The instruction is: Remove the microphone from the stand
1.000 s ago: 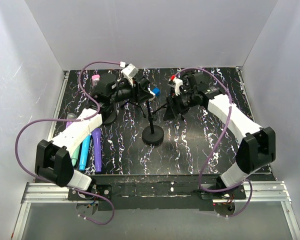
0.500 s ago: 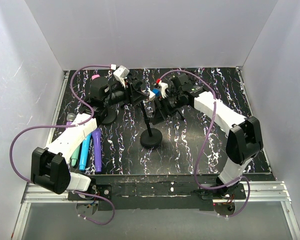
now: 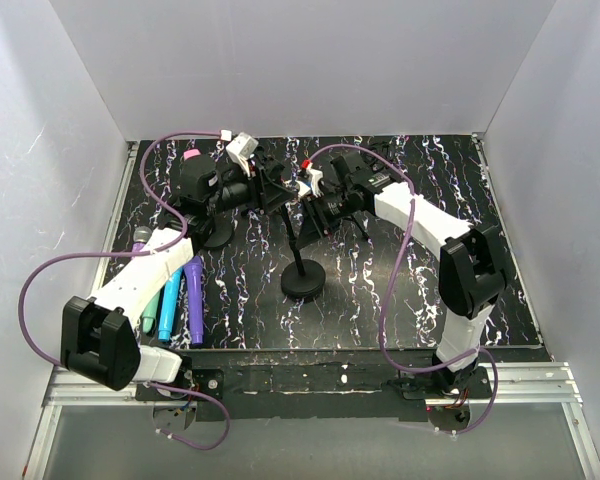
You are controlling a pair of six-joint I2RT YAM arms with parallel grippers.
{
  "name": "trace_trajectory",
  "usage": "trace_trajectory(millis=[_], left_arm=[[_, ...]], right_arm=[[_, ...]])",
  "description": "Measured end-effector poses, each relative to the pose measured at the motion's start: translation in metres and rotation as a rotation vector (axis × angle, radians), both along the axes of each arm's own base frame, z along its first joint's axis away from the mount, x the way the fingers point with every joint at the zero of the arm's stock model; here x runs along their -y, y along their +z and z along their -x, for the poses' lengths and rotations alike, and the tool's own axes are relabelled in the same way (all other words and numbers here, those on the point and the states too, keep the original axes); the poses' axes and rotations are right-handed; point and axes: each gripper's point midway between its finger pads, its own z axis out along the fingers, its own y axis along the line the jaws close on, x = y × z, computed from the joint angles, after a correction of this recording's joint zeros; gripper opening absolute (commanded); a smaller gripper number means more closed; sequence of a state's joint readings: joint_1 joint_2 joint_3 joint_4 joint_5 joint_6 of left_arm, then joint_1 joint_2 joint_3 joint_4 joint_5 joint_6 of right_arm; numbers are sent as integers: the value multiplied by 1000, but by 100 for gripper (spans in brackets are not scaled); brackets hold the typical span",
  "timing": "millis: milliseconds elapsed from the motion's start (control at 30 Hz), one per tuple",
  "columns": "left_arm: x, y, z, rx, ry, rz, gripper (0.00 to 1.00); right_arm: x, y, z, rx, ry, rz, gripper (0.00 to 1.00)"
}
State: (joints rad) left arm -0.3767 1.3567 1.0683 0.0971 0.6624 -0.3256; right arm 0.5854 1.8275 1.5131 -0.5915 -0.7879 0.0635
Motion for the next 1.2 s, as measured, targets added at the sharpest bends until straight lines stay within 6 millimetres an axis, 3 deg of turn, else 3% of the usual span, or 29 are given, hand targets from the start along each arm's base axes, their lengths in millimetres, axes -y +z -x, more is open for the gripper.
trace_trajectory(millis=[167, 367, 433, 667, 700, 733, 767, 800, 900, 967, 1100, 1200], left_arm=[[-2, 0, 3, -10, 5, 4, 0], [-7, -3, -2, -44, 51, 8, 0], [-9, -4, -5, -67, 78, 12, 0], [-14, -10, -7, -172, 138, 38, 0], [-16, -10, -8, -175, 144, 40, 0], [-17, -10, -10, -176, 153, 40, 0], [-20, -11, -12, -179, 166, 38, 0], [-22, -10, -14, -183, 176, 35, 0], [-25, -11, -16, -191, 189, 24, 0], [-26, -11, -16, -191, 190, 17, 0], [-25, -10, -14, -177, 173, 1, 0], [-24, -10, -12, -156, 148, -10, 0]], right_arm=[[-4, -2, -2, 3, 12, -21, 1], [1, -4, -3, 181, 27, -63, 1], [2, -3, -3, 364, 54, -78, 1], [0, 2, 10, 1442, 323, -149, 1], [-3, 3, 11, 1591, 366, -166, 13], [-6, 5, 11, 1700, 394, -176, 33], [-9, 6, 10, 1774, 415, -179, 46], [-11, 6, 9, 1830, 435, -175, 49], [-4, 3, 3, 1868, 481, -102, 62], [7, 6, 1, 1807, 491, -65, 63], [27, 41, -3, 1673, 407, -37, 62], [36, 63, -9, 1437, 276, -36, 58]])
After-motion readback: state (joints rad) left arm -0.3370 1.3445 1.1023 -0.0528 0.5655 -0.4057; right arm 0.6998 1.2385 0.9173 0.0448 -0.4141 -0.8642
